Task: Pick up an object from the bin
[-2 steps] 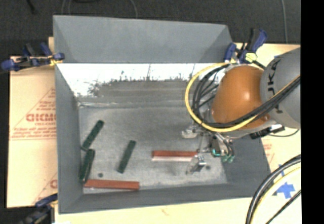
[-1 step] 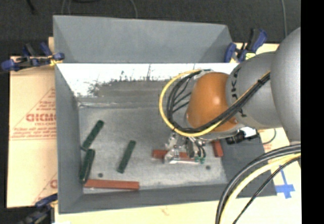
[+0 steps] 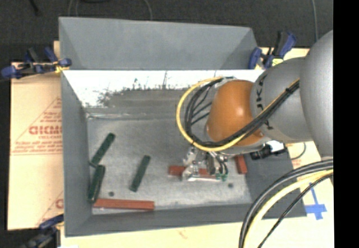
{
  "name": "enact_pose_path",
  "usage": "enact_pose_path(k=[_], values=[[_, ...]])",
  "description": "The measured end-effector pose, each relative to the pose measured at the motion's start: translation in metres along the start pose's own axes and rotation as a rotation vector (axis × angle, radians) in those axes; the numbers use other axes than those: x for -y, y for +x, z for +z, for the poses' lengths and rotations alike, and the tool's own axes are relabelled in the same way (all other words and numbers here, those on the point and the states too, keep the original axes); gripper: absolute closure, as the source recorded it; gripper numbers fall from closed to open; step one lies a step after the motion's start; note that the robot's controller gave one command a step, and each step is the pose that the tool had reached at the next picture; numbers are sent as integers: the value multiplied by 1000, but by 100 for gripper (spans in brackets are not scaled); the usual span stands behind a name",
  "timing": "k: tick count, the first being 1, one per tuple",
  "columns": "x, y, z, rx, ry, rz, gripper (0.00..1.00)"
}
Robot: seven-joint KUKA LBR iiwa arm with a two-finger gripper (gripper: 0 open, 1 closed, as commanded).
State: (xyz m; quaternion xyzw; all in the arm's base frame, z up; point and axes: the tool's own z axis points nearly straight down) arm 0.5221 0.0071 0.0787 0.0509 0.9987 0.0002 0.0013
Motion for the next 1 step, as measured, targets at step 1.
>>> enact_pose_path(k=[1], values=[[7, -8, -203, -2, 0, -17, 100]])
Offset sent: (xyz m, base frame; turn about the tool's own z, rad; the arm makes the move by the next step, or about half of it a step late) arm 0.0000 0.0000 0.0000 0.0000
